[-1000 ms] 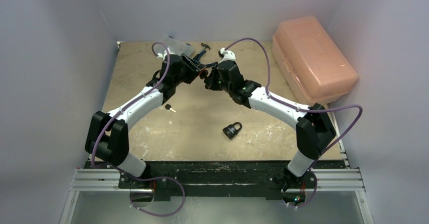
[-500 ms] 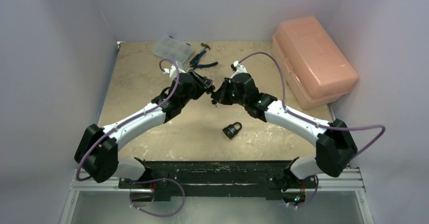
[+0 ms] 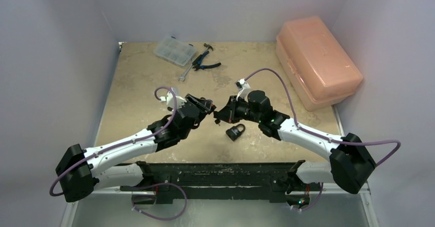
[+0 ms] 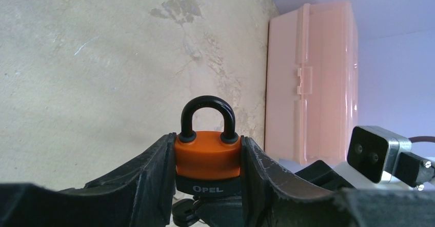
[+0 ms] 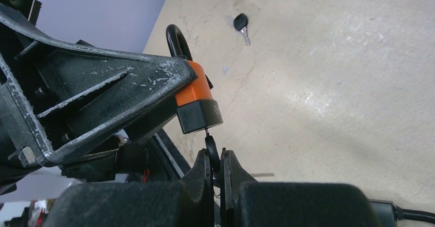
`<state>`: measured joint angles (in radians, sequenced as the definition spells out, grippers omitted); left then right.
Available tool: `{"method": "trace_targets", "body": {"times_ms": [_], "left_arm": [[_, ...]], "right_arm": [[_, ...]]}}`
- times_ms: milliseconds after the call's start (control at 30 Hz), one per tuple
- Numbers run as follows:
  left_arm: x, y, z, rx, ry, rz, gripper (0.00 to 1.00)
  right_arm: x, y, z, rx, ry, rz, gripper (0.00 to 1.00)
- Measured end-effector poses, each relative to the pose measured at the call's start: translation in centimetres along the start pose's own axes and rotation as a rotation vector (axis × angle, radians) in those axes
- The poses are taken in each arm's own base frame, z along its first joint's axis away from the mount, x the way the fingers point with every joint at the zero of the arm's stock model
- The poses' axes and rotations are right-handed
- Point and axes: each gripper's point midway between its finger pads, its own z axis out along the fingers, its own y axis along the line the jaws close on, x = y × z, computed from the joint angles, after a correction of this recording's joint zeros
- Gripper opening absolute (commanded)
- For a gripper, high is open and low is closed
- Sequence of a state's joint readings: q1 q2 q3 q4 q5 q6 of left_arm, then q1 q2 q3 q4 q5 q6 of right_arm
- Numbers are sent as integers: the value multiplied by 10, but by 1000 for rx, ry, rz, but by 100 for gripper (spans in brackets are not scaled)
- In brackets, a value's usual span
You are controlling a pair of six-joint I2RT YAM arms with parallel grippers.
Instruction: Unlock with the key
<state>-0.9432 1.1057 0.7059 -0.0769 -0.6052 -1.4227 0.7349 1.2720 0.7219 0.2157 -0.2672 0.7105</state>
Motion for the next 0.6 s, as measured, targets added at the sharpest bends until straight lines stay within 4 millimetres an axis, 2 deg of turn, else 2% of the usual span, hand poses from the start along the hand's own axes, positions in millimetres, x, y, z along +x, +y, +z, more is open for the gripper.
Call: {"method": "trace_targets", "body": {"times_ms": [400, 433, 533, 600], "left_arm": [[0, 9, -16, -12, -43, -31, 0], [0, 9, -17, -12, -44, -33, 0], [0, 9, -17, -12, -46, -33, 0], [5, 9, -18, -11, -22, -29, 0]], "right_arm": [[13, 9, -1, -103, 54, -102, 0], [13, 9, -1, -105, 54, -110, 5], [14, 8, -1, -109, 58, -135, 39], [11, 8, -1, -115, 46, -165, 49]]}}
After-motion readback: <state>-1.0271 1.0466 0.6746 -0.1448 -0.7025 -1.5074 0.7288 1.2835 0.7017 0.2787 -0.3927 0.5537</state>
